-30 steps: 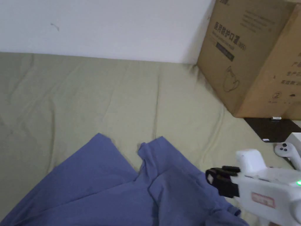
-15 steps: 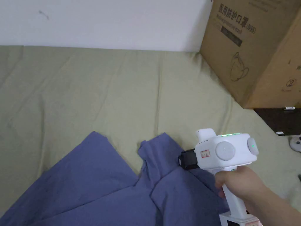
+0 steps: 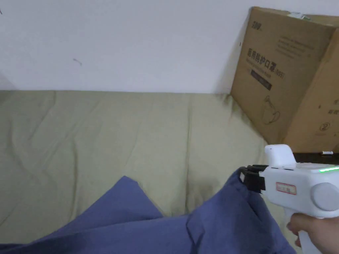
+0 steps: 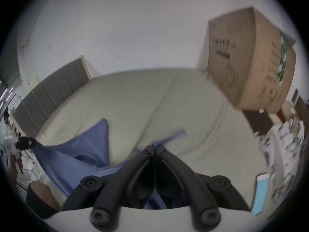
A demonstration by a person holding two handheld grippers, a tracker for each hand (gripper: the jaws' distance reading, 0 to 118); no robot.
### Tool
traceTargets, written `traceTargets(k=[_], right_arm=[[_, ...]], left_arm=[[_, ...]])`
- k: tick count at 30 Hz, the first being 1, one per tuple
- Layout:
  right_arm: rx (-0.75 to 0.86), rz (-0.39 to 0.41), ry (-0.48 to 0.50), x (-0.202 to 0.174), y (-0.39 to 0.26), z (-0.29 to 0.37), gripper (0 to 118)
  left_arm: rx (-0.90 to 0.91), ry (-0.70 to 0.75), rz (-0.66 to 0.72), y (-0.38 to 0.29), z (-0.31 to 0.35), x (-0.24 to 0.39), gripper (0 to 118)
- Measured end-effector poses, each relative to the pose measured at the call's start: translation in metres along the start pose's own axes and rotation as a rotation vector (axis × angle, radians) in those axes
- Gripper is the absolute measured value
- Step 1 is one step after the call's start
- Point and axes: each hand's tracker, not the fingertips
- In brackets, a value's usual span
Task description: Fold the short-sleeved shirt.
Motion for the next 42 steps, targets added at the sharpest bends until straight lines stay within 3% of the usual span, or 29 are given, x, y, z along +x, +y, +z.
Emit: traceTargets(k=[4, 7, 10, 15, 22, 36, 42], right_arm=[[0.173, -0.02, 0.012, 0.002, 0.047, 0.094, 1], [0.324, 0.036, -0.01, 0.002, 0.077, 0.165, 1], [0.407, 0.008, -0.001, 0.017, 0.105, 0.212, 1], [0.496, 0.103, -0.066, 0.014, 0.154, 0.253, 1], [0.591, 0.148, -0.12, -0.001, 0.229, 0.24, 1], [0.791, 0.159, -0.231, -0.02, 0.432, 0.12, 1], [0.839, 0.168, -0.258, -0.018, 0.463, 0.069, 1]], left_arm=[[0.139, -0.011, -0.079, 0.067, 0.03, 0.016, 3], [0.249, -0.012, -0.109, 0.121, 0.06, 0.027, 3], [0.32, -0.027, -0.113, 0.168, 0.088, 0.033, 3], [0.397, -0.043, -0.105, 0.236, 0.115, 0.039, 3], [0.444, 0.007, -0.131, 0.31, 0.108, 0.055, 3], [0.563, 0.182, -0.193, 0.451, -0.026, 0.061, 3], [0.638, 0.281, -0.239, 0.46, -0.076, 0.075, 3]])
